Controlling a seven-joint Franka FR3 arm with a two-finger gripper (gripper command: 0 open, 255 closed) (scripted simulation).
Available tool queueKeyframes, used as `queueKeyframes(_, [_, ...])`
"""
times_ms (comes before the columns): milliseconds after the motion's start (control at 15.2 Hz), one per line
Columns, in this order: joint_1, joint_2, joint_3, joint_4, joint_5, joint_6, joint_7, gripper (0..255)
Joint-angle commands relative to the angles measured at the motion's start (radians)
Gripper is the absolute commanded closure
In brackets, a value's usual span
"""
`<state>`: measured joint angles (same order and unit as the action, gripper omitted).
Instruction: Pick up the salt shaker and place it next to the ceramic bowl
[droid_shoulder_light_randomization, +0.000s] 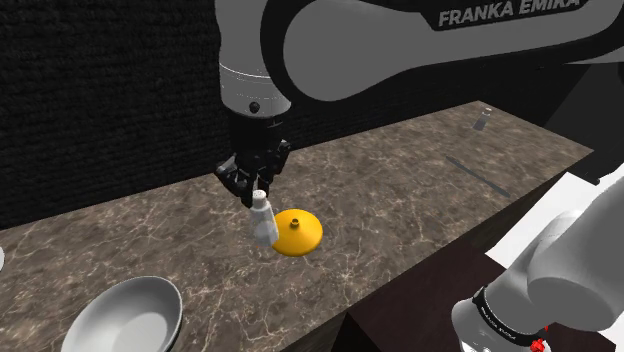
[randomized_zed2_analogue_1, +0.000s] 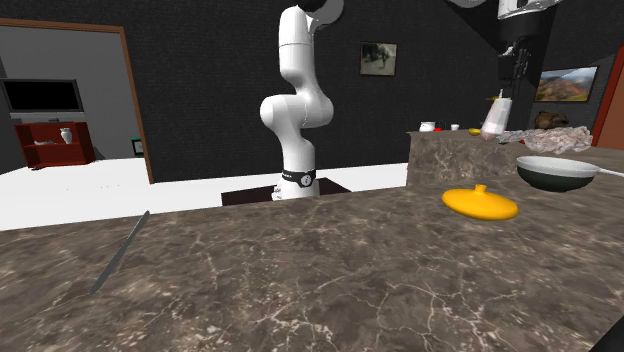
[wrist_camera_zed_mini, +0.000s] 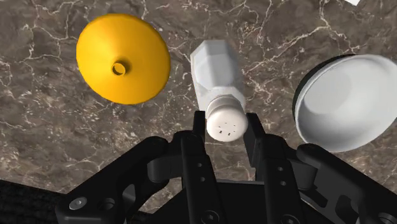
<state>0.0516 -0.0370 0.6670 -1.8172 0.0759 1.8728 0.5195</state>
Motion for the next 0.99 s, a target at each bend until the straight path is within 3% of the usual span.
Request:
queueKeyframes(0, [0.021,0.091,0.029,0.089,-0.064,-0.014,0.068,255])
queueKeyframes(264, [0.114,0.291,0.055,0.296,-0.210,-0.067,0.193,255])
queueKeyframes(462, [0.221,0.445,0.044,0.488,-0.311,-0.133,0.262,255])
queueKeyframes(528, [0.285,0.527,0.033,0.605,-0.359,-0.177,0.287,255])
queueKeyframes(924, [0.264,0.513,0.027,0.501,-0.350,-0.088,0.289,255])
